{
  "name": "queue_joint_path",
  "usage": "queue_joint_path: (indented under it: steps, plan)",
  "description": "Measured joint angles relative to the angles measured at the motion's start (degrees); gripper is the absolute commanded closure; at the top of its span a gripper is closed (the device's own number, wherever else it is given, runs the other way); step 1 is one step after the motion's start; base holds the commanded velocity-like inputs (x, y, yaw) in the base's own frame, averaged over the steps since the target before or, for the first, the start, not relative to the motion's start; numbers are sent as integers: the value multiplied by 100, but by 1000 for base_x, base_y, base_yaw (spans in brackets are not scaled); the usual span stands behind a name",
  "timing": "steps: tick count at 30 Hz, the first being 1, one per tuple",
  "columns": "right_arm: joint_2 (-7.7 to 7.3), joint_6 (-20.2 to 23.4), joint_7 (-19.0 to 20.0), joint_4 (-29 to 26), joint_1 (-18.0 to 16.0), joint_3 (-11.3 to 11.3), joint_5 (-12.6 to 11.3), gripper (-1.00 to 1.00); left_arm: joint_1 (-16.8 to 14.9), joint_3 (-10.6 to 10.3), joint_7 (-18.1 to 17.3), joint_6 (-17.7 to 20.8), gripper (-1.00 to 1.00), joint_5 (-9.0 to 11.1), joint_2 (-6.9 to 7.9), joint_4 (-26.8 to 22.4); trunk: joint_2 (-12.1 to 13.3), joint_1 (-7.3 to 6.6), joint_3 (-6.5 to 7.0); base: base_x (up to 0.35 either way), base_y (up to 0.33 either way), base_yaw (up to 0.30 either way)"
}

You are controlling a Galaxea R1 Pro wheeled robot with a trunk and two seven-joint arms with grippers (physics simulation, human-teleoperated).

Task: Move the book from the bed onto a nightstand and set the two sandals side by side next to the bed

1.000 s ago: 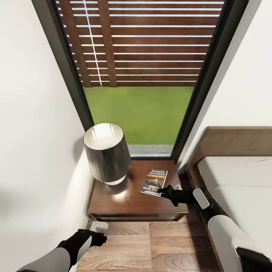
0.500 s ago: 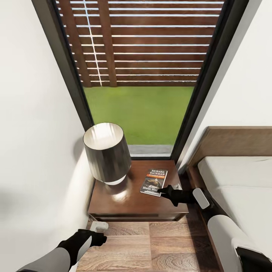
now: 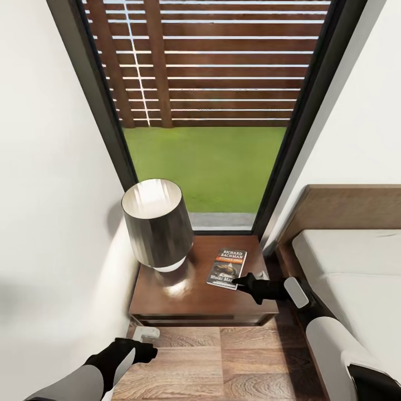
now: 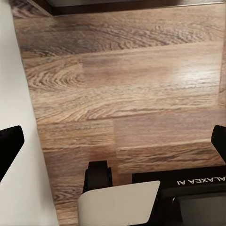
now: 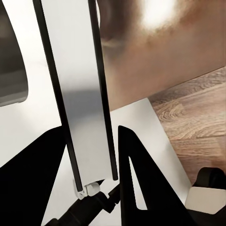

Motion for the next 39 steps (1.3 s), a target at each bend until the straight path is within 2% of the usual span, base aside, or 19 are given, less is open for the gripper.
queue_joint_path:
  steps: [7,18,30,39]
  plan:
    - [0,0,0,0,3,0,-2,100,0,0,0,0,-100,-1,1,2,0,0,0,0,0,0]
    - [4,-1,0,1,3,0,4,100,3,0,0,0,-100,0,1,2,-440,241,-197,0,0,0]
    - [26,1,0,1,3,7,-4,100,2,0,0,0,-100,0,1,-1,-441,242,-198,0,0,0]
    - [33,0,0,1,1,8,4,100,1,0,0,0,-100,-2,1,1,-801,439,-359,0,0,0]
